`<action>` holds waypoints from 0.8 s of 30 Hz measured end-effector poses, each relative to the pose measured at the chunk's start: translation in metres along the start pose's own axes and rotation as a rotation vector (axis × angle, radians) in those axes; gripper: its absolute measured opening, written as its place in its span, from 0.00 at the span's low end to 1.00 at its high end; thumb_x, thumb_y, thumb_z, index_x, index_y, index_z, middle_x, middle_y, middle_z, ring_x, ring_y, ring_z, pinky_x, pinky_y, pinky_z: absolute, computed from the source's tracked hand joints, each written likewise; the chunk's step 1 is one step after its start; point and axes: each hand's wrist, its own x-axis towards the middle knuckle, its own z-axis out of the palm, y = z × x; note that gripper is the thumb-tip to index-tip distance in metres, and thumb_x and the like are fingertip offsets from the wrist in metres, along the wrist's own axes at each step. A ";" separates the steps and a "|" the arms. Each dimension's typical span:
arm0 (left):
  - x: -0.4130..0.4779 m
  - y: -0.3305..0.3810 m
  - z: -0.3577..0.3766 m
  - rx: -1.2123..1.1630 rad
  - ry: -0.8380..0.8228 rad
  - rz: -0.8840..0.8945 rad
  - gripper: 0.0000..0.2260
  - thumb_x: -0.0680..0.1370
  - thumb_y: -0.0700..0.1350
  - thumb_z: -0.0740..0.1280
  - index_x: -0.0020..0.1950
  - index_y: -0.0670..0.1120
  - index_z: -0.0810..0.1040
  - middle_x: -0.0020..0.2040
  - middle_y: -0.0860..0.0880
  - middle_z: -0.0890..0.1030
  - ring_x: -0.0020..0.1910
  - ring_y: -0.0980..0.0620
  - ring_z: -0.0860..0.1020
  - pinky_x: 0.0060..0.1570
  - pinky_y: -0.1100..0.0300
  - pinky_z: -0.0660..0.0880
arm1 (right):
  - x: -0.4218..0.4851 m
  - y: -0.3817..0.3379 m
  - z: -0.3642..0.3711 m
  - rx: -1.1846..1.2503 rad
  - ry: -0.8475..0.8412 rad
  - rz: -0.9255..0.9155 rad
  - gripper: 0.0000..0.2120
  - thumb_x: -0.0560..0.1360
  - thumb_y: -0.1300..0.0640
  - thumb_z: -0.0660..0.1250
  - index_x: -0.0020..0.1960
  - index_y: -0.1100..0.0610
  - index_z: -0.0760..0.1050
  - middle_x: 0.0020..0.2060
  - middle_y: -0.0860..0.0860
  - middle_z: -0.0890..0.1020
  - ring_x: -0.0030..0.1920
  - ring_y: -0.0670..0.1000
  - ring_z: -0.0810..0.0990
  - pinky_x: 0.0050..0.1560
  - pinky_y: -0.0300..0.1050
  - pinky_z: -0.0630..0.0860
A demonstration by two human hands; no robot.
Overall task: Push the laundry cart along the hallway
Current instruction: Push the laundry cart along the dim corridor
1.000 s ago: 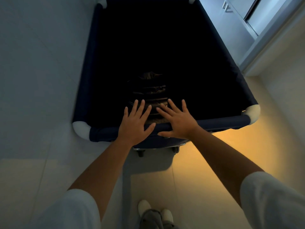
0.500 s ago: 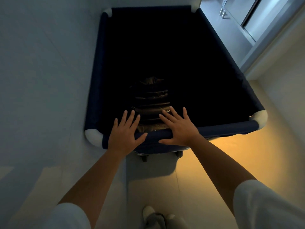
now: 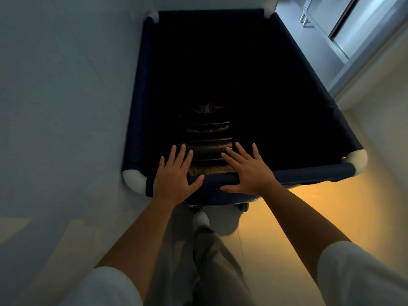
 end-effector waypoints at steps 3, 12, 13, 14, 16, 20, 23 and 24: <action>-0.001 0.000 0.000 -0.006 -0.002 -0.025 0.33 0.73 0.63 0.52 0.71 0.42 0.66 0.71 0.41 0.66 0.71 0.40 0.62 0.64 0.39 0.62 | -0.001 -0.001 -0.001 -0.016 -0.003 0.002 0.52 0.60 0.21 0.35 0.76 0.50 0.44 0.76 0.50 0.51 0.75 0.54 0.39 0.68 0.61 0.29; 0.000 0.000 -0.001 -0.015 0.003 -0.028 0.33 0.73 0.62 0.52 0.70 0.42 0.66 0.71 0.41 0.66 0.71 0.40 0.62 0.64 0.38 0.63 | -0.002 -0.001 -0.002 -0.010 0.000 0.001 0.49 0.63 0.22 0.41 0.76 0.50 0.46 0.76 0.51 0.52 0.75 0.54 0.40 0.68 0.60 0.28; -0.001 0.000 0.000 -0.015 0.004 -0.024 0.33 0.73 0.62 0.52 0.70 0.42 0.66 0.71 0.41 0.66 0.71 0.40 0.62 0.64 0.38 0.63 | -0.002 -0.001 -0.001 -0.009 0.000 0.002 0.49 0.63 0.22 0.41 0.76 0.50 0.46 0.76 0.51 0.52 0.75 0.54 0.40 0.68 0.60 0.29; -0.001 0.000 0.000 -0.014 0.004 -0.022 0.33 0.73 0.62 0.52 0.70 0.42 0.67 0.71 0.41 0.67 0.71 0.40 0.62 0.64 0.38 0.63 | -0.002 -0.002 -0.001 -0.008 0.001 0.003 0.50 0.63 0.22 0.41 0.76 0.50 0.46 0.76 0.51 0.52 0.75 0.54 0.40 0.68 0.60 0.29; -0.001 0.000 0.001 -0.011 0.008 -0.022 0.33 0.73 0.62 0.52 0.70 0.42 0.67 0.71 0.41 0.66 0.71 0.40 0.62 0.64 0.39 0.63 | -0.001 -0.001 0.000 -0.008 0.001 0.001 0.50 0.62 0.22 0.40 0.76 0.50 0.46 0.76 0.51 0.52 0.75 0.54 0.40 0.68 0.60 0.29; 0.000 0.000 0.000 -0.011 0.000 -0.035 0.34 0.73 0.63 0.51 0.71 0.42 0.65 0.72 0.42 0.65 0.72 0.41 0.59 0.66 0.39 0.60 | -0.001 0.000 0.002 -0.004 0.013 0.003 0.51 0.61 0.21 0.36 0.76 0.49 0.45 0.76 0.51 0.52 0.75 0.54 0.39 0.67 0.59 0.27; -0.001 0.001 0.000 -0.023 0.007 -0.026 0.33 0.73 0.62 0.52 0.71 0.42 0.66 0.72 0.41 0.65 0.72 0.40 0.60 0.65 0.39 0.60 | -0.001 0.000 0.003 -0.003 0.015 0.001 0.51 0.60 0.21 0.35 0.76 0.49 0.45 0.76 0.51 0.51 0.74 0.53 0.38 0.66 0.59 0.26; -0.001 0.001 -0.001 -0.021 0.014 -0.020 0.33 0.73 0.62 0.52 0.70 0.42 0.66 0.71 0.41 0.66 0.72 0.40 0.61 0.65 0.38 0.61 | -0.001 0.001 0.004 -0.003 0.023 0.003 0.51 0.61 0.21 0.36 0.76 0.49 0.46 0.76 0.51 0.52 0.74 0.53 0.38 0.66 0.59 0.26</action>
